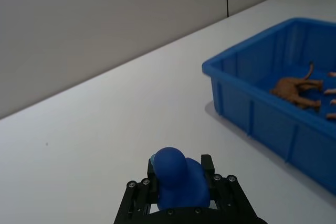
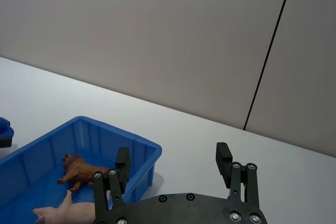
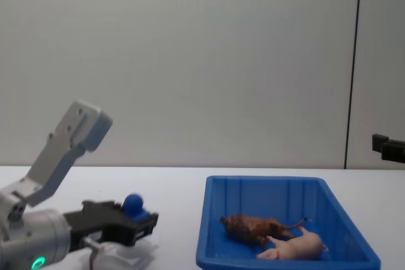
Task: Pick up the two dolls from the table and place them into the box.
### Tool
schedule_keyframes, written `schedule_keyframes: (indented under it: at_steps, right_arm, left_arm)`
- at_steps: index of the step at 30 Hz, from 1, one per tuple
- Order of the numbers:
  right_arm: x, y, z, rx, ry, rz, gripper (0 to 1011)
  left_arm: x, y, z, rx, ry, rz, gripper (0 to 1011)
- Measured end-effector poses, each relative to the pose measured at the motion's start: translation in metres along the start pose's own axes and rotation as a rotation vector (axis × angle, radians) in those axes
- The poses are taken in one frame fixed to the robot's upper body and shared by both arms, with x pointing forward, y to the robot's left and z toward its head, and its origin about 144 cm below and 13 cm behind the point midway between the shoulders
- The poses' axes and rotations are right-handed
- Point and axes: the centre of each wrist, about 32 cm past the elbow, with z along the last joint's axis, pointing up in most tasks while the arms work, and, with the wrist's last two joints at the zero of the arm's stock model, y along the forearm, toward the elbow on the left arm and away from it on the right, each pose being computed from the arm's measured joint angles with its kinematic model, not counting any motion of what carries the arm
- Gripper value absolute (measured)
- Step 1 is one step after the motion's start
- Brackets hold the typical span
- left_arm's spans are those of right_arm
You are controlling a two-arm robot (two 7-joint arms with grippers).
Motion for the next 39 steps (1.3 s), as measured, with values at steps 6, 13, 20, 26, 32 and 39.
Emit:
schedule_keyframes:
  at_steps: [6,13,20,26,32,39]
  right_arm:
    - [0.000,0.000,0.000,0.000,0.000,0.000,1001]
    - [0.000,0.000,0.000,0.000,0.000,0.000,1000]
    - [0.000,0.000,0.000,0.000,0.000,0.000,1001]
    - [0.000,0.000,0.000,0.000,0.000,0.000,1001]
    - [0.000,0.000,0.000,0.000,0.000,0.000,1001]
    - [0.000,0.000,0.000,0.000,0.000,0.000,1001]
  left_arm:
    - [-0.006,-0.007,0.022,-0.071,-0.022,-0.020,447]
    - [-0.019,-0.017,0.043,-0.144,-0.031,-0.069,400]
    - [-0.038,-0.029,0.059,-0.209,-0.020,-0.131,360]
    - [-0.056,-0.036,0.068,-0.254,-0.007,-0.174,532]
    - [-0.066,-0.038,0.073,-0.287,0.002,-0.198,735]
    - [-0.074,-0.035,0.075,-0.317,0.009,-0.211,942]
